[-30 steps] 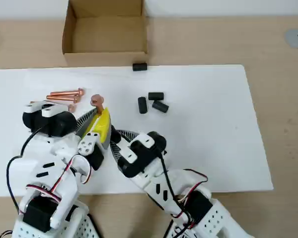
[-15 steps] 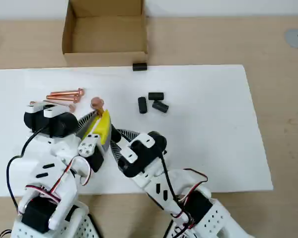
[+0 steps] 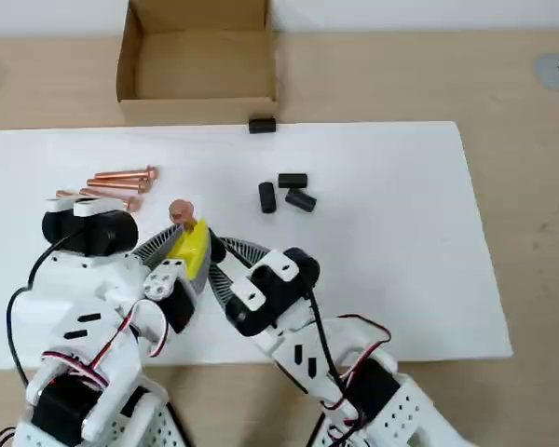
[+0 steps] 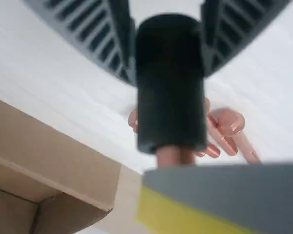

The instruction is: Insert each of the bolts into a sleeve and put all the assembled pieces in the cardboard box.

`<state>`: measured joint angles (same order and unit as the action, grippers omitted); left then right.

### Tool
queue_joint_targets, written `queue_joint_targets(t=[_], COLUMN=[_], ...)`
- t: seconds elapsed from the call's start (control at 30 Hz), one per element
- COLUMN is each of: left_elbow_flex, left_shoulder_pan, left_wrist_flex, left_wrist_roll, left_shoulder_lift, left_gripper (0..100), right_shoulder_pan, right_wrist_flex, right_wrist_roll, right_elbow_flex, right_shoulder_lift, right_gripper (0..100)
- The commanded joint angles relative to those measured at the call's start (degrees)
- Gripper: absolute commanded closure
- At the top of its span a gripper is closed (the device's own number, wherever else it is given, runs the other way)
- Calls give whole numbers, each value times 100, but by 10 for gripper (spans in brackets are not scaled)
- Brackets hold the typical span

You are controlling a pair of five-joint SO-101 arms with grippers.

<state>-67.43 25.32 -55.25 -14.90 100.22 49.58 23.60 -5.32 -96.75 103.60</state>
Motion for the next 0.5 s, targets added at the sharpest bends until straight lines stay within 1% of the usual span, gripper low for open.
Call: queue_joint_targets(t=[0.0, 0.2, 0.33, 0.47], left_elbow_flex=[378, 360, 378, 378], left_shoulder_pan=[352, 404, 879, 985], left_wrist_flex=[-79, -132, -563, -818], left_wrist_roll=[-70, -62, 0, 44], left_shoulder_lift=[22, 13, 13, 13], left_gripper=[992, 992, 988, 916], right_shoulder_pan=[22, 22, 22, 22], right_wrist_flex=[-158, -141, -123, -123], right_wrist_roll=[-53, -53, -53, -53], right_elbow_flex=[31, 171, 180, 180], right_shoulder_lift=[664, 664, 664, 664], right_gripper=[988, 988, 988, 988])
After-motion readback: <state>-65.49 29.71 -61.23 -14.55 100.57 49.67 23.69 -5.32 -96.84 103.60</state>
